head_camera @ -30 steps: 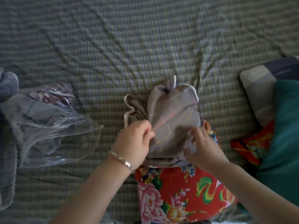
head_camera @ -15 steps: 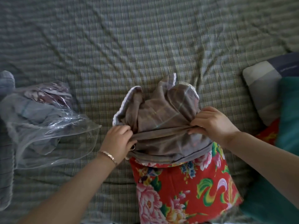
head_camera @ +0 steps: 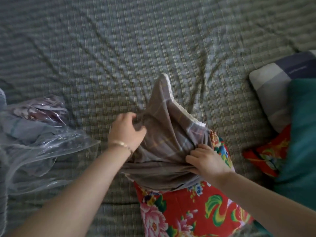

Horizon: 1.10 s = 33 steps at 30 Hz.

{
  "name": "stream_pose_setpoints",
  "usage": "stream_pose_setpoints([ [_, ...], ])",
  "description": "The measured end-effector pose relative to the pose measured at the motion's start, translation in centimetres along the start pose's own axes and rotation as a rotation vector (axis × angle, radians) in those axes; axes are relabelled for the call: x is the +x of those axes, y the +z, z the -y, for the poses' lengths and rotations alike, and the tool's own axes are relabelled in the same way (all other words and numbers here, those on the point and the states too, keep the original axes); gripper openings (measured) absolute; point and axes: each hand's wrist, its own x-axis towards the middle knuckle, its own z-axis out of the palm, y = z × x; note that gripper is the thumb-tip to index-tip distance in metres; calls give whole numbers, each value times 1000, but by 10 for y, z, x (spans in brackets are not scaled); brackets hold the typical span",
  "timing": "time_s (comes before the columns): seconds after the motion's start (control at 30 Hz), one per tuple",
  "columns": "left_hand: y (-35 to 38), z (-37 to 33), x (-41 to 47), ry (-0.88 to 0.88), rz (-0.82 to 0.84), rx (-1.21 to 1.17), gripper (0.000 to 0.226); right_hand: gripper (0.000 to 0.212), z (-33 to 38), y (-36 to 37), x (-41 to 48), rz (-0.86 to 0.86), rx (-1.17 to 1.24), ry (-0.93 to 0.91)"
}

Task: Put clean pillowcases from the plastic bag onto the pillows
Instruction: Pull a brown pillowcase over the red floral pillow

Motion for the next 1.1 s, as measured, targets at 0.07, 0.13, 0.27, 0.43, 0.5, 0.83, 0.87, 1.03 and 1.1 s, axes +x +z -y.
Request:
stream_pose_setpoints([
  [0.07,3,-33,20,46,330,62,62,30,0,2,-2,-4,57,25],
  [0.13,20,-51,23,122,441,315,46,43,-2,-1,-3,-55,238,173],
  [0.27,34,-45,13,131,245,252,22,31,-4,-13,-4,-207,557,969],
  [0.43,13,-10,-23,165,-109,21,22,47,-30,-10,9,57,935,1626],
  [0.5,2,6,-31,137,-181,-30,26,37,-27,-10,29,-13,1275,1639],
  [0.83,-35,34,-61,563,-282,9,14,41,-25,-33,88,18,1906,1685],
  [0.87,-42,37,-66,535,-322,-11,10,37,-30,-37,90,-102,1915,1689],
  [1.03,-71,42,-66,209,-523,-173,36,15,-59,-60,57,-412,1703,1696],
  [1.1,-71,15,-39,184,-514,-236,31,17,-52,-56,29,-436,1722,1813],
])
